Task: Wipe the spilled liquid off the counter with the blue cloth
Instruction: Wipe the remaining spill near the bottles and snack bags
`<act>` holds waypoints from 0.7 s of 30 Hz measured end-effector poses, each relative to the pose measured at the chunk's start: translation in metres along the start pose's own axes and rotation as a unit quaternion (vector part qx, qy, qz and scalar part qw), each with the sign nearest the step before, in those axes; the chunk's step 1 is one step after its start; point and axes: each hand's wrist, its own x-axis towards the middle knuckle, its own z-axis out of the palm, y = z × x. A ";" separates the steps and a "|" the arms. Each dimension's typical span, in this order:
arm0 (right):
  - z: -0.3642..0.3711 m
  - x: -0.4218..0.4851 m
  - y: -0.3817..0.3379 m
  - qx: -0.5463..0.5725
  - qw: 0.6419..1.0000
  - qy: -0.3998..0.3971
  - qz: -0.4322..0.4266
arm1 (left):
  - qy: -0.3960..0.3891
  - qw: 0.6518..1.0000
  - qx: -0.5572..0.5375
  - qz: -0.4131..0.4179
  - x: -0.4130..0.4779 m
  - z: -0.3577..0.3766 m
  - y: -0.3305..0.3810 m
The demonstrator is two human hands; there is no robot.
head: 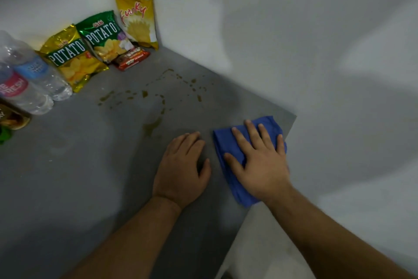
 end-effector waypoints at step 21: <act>-0.010 0.072 -0.001 -0.042 0.997 -0.054 0.037 | 0.018 0.999 -0.030 -0.010 0.000 0.003 -0.004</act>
